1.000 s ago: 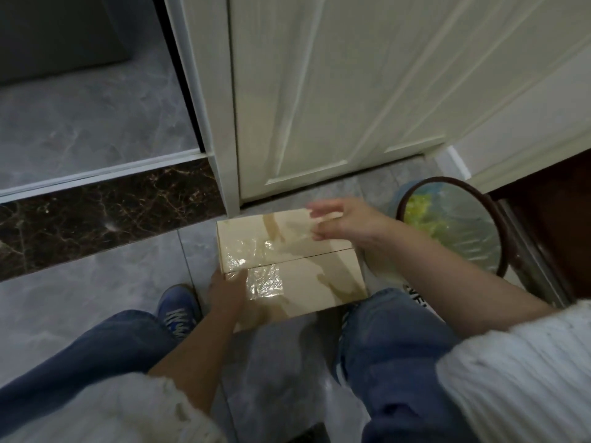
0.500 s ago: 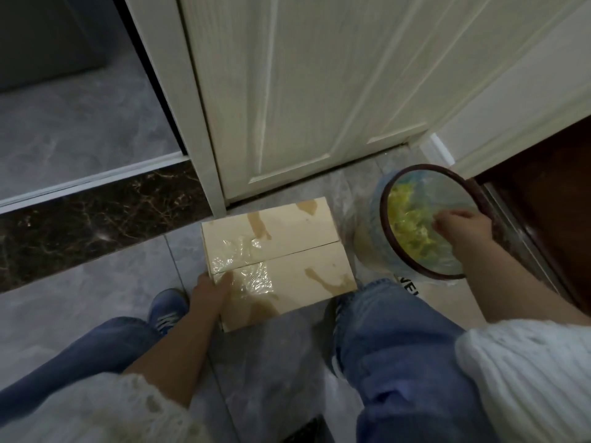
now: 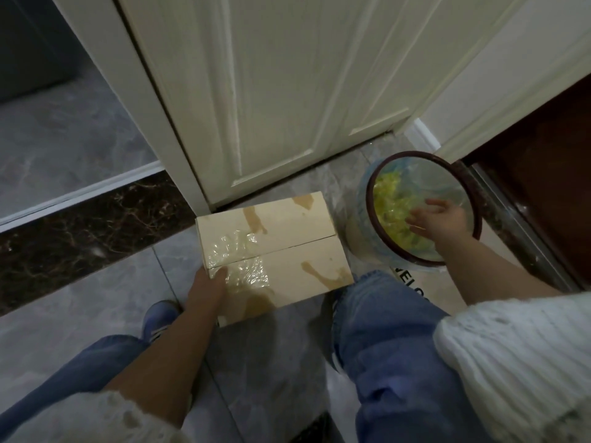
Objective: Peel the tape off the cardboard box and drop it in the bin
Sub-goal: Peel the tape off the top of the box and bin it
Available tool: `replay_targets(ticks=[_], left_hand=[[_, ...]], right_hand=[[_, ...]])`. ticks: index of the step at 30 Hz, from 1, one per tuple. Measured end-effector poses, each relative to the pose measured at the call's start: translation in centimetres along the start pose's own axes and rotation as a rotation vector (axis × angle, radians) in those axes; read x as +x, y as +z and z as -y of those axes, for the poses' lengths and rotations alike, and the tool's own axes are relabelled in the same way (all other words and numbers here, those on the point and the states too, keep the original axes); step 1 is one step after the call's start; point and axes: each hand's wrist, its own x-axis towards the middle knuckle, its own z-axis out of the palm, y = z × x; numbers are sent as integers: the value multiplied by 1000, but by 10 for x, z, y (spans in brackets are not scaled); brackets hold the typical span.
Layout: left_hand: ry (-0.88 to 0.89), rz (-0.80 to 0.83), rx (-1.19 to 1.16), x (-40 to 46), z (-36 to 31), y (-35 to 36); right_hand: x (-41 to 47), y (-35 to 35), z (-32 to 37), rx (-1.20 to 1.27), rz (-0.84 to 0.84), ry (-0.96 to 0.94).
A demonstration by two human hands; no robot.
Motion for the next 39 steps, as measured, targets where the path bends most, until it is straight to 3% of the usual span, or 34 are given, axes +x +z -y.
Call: replay_targets(ticks=[12,17,22,26,28,35,39], left_hand=[[-51,28,25,9,2,-2],[-65,15,-2,4,-1,-2],[-72,37,-32,4,0,-6],[-74,30,-30,0,-2,-6],[-59,25,-31,-2,-2,-5],[-41,0,-36,-10,-9,-6],[-42,14,-46,-12,-10,-7]], right_hand=[[8,7,2,-223,-156,5],[7,6,2,-398,-67,6],[10,13,-5,-282,46,67],[10,14,-7,-411,120,16],[10,10,-9,-470,115,-5],[11,9,-5,-303,9,-25],[9,9,-5,-537,-74,-107]])
